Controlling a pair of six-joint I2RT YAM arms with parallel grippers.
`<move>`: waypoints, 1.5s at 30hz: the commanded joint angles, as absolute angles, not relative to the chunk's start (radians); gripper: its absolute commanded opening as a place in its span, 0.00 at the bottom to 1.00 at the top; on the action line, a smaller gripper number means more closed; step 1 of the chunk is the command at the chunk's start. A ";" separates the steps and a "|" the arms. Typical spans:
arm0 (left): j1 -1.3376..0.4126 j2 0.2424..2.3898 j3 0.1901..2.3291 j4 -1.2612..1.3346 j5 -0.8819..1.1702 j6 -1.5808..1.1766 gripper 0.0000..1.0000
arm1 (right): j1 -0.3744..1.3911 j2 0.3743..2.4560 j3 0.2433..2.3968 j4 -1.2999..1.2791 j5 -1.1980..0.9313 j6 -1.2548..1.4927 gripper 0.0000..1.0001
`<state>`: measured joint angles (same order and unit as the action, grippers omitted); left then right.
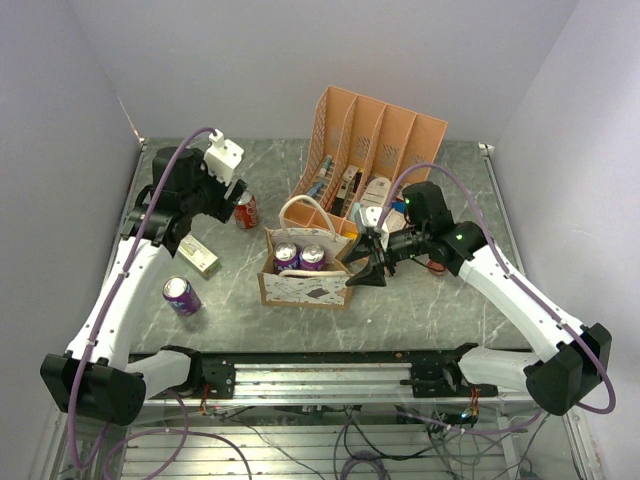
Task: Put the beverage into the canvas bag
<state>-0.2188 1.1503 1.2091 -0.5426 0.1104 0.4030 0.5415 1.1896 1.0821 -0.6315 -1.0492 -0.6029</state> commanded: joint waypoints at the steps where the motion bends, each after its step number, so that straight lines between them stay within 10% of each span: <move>1: -0.212 1.116 1.237 -0.744 0.134 0.462 0.88 | 0.499 1.173 1.137 -0.601 -1.122 -0.520 0.54; 14: -0.188 1.132 1.176 -1.167 -0.047 0.555 0.93 | 0.467 1.145 1.120 -0.581 -1.036 -0.502 0.63; 45: 0.134 1.287 0.931 -1.098 0.072 0.693 0.87 | 0.457 1.144 1.084 -0.555 -1.027 -0.484 0.68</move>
<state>0.1234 1.2835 0.9501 -1.1275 0.0822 0.7151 0.4656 1.1561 1.0924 -0.5724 -1.0206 -0.4953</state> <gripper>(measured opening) 0.885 0.680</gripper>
